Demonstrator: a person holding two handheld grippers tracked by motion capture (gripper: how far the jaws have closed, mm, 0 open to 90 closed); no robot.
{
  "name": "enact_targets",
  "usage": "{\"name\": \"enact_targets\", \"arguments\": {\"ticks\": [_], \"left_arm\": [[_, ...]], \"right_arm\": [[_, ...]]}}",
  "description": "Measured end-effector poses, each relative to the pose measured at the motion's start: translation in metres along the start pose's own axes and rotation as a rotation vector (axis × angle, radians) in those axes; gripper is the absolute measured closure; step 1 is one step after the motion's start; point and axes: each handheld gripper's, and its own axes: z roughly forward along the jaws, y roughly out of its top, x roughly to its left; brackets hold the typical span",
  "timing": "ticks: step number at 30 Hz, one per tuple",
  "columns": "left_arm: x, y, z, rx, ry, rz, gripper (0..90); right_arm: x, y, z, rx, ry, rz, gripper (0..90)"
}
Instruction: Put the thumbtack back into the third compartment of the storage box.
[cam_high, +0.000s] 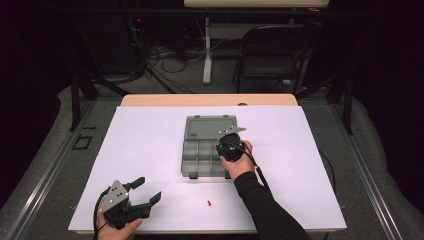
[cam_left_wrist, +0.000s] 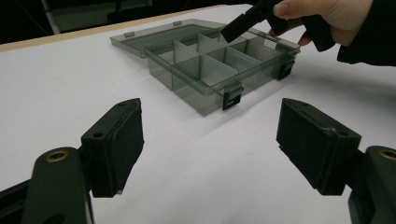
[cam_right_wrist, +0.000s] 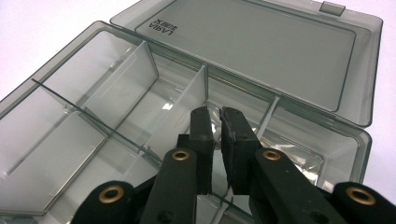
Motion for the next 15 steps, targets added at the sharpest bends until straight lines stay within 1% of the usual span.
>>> {"name": "enact_targets", "arguments": {"ticks": [4, 8, 12, 13, 15], "left_arm": [[0.0003, 0.0001, -0.0001, -0.002, -0.002, 0.002, 22.9], [0.0003, 0.0001, -0.0002, -0.002, -0.002, 0.002, 22.9], [0.0003, 0.0, -0.0001, -0.002, -0.003, 0.002, 22.9], [0.0004, 0.0, -0.0001, -0.002, -0.003, 0.002, 23.0], [0.0004, 0.0, 0.0, -0.002, -0.003, 0.001, 22.9]], "right_arm": [[0.0008, 0.0, -0.0002, -0.005, 0.002, 0.001, 79.7], [0.0018, 0.0002, -0.0009, -0.004, 0.0, -0.005, 73.5], [0.0017, 0.0007, -0.0029, -0.015, 0.001, -0.007, 64.6], [0.002, 0.0007, -0.0033, -0.025, -0.001, -0.006, 62.7], [0.0022, 0.0013, -0.0057, -0.024, -0.007, -0.017, 57.4]]}}
